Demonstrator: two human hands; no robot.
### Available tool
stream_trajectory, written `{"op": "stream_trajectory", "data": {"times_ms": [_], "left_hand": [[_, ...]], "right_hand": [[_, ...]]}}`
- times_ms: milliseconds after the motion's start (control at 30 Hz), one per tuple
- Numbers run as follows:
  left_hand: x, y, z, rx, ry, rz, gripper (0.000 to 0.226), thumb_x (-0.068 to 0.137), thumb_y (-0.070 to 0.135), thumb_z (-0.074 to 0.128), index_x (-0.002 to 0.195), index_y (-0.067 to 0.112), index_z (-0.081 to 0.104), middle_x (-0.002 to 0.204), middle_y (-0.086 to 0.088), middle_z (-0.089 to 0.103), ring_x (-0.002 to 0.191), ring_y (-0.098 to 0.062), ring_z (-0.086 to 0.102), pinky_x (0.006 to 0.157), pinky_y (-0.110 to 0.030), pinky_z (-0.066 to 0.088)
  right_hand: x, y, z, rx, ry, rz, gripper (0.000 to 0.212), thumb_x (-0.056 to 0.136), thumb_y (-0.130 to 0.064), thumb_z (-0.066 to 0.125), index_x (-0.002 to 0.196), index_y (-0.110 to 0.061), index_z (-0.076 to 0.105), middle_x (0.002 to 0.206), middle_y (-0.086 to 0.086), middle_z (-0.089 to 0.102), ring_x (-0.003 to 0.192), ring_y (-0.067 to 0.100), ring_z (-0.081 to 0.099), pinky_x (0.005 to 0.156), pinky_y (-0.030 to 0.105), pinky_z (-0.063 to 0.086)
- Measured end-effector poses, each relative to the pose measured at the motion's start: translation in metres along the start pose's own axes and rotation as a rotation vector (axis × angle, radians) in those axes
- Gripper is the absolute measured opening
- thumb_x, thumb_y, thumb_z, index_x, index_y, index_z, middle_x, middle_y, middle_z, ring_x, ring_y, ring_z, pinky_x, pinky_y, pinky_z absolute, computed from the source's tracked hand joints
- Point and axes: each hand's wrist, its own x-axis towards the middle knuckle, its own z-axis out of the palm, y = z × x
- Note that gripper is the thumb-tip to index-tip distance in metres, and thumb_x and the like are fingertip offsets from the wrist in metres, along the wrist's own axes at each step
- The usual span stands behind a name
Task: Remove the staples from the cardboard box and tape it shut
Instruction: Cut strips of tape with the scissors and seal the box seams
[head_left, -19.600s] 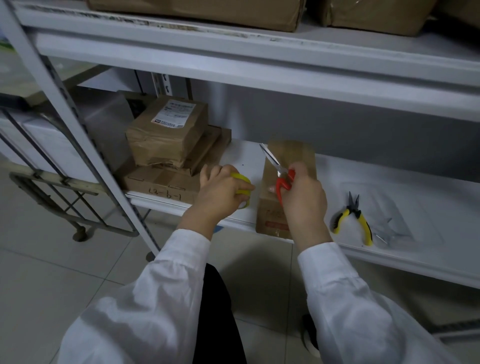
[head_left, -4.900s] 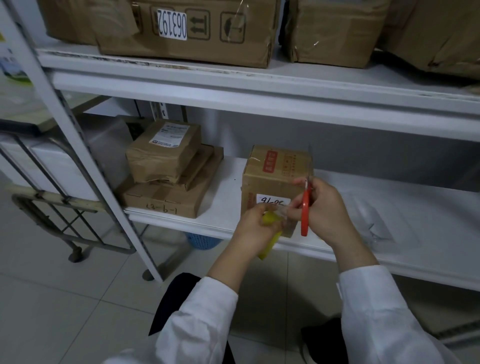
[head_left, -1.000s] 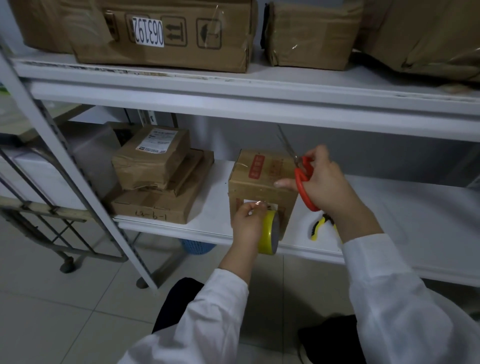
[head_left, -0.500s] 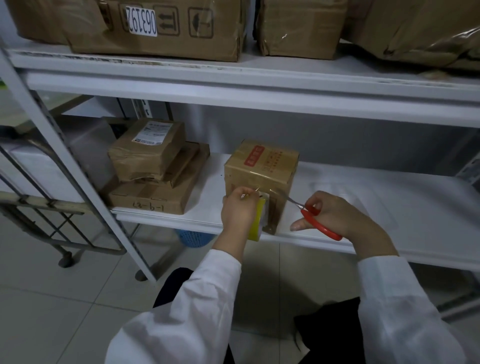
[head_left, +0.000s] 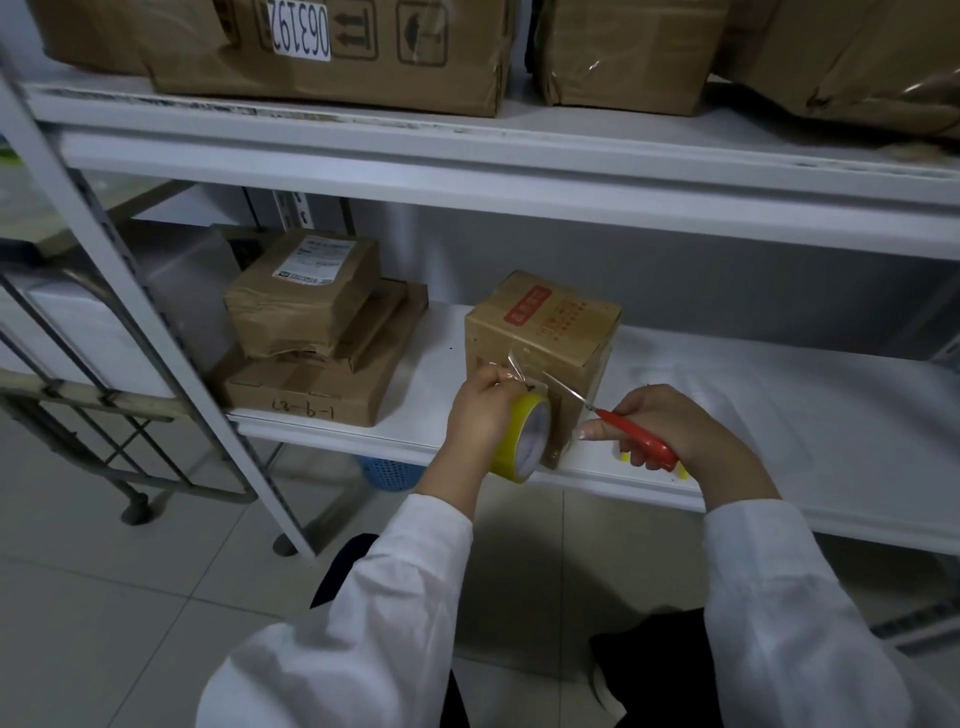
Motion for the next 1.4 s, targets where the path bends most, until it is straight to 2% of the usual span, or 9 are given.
{"op": "stream_trajectory", "data": {"times_ms": [200,633,800,900,967,1033,1167,1233,1400], "left_hand": [[0.007,-0.003,-0.004,0.024,-0.002,-0.025,0.019,0.085,0.020,0.062,0.068,0.027,0.058,0.094,-0.004,0.061,0.104,-0.031,0.058,0.097,-0.042,0.047],[0.011,-0.007,-0.007,0.036,-0.025,0.005,0.005,0.089,0.023,0.058,0.085,0.023,0.061,0.099,-0.005,0.061,0.102,-0.027,0.057,0.093,-0.037,0.046],[0.011,-0.011,-0.003,0.098,0.042,0.062,0.008,0.089,0.027,0.057,0.086,0.020,0.060,0.106,-0.009,0.065,0.101,-0.027,0.058,0.092,-0.036,0.046],[0.012,-0.012,-0.004,0.120,0.072,0.070,0.009,0.089,0.027,0.056,0.086,0.020,0.060,0.104,-0.008,0.066,0.100,-0.027,0.058,0.091,-0.037,0.046],[0.013,-0.011,-0.004,0.140,0.063,0.078,0.011,0.089,0.029,0.055,0.087,0.020,0.060,0.105,-0.008,0.065,0.101,-0.027,0.058,0.091,-0.038,0.047],[0.013,-0.011,-0.002,0.162,0.054,0.089,0.015,0.091,0.031,0.053,0.092,0.019,0.062,0.107,-0.009,0.065,0.102,-0.029,0.058,0.093,-0.039,0.047],[0.011,-0.009,0.000,0.183,0.050,0.095,0.021,0.093,0.030,0.048,0.100,0.016,0.062,0.105,-0.009,0.065,0.099,-0.028,0.058,0.089,-0.038,0.047],[0.010,-0.009,0.000,0.202,0.053,0.101,0.017,0.093,0.030,0.048,0.092,0.018,0.061,0.101,-0.007,0.064,0.098,-0.028,0.058,0.085,-0.034,0.045],[0.010,-0.009,-0.007,0.237,0.066,0.103,0.014,0.091,0.029,0.051,0.078,0.025,0.055,0.099,-0.002,0.063,0.098,-0.025,0.058,0.085,-0.032,0.044]], "right_hand": [[0.001,-0.010,0.003,0.108,-0.038,-0.007,0.040,0.071,-0.035,0.079,0.087,-0.001,0.065,0.062,0.010,0.061,0.048,0.016,0.057,0.045,0.020,0.046],[0.005,-0.017,0.007,0.079,0.018,-0.045,0.035,0.065,-0.030,0.084,0.079,-0.004,0.066,0.057,0.008,0.060,0.037,0.010,0.053,0.038,0.017,0.041],[0.001,-0.014,0.008,-0.127,-0.042,-0.049,0.047,0.056,-0.047,0.084,0.086,-0.017,0.064,0.078,0.004,0.065,0.066,0.016,0.060,0.065,0.029,0.051],[-0.013,-0.016,0.002,-0.238,-0.035,-0.105,0.054,0.051,-0.049,0.086,0.090,-0.026,0.056,0.093,-0.004,0.063,0.087,0.016,0.060,0.080,0.030,0.048],[-0.023,-0.023,-0.001,-0.113,0.064,-0.253,0.058,0.046,-0.048,0.084,0.093,-0.026,0.057,0.091,-0.008,0.063,0.082,0.009,0.059,0.075,0.021,0.046],[-0.024,-0.033,0.003,-0.010,0.276,-0.400,0.062,0.048,-0.046,0.083,0.103,-0.026,0.062,0.096,-0.010,0.062,0.085,0.007,0.058,0.077,0.017,0.045],[0.011,-0.047,0.025,-0.338,0.673,-0.536,0.059,0.073,-0.035,0.078,0.126,-0.020,0.058,0.114,0.010,0.063,0.107,0.030,0.056,0.093,0.037,0.044],[0.028,-0.052,0.036,-0.447,0.740,-0.559,0.051,0.077,-0.025,0.071,0.125,-0.018,0.057,0.113,0.013,0.062,0.108,0.035,0.055,0.095,0.039,0.039],[0.050,-0.050,0.049,-0.546,0.687,-0.492,0.044,0.080,-0.019,0.064,0.123,-0.018,0.055,0.116,0.012,0.059,0.111,0.034,0.052,0.096,0.037,0.034]]}}
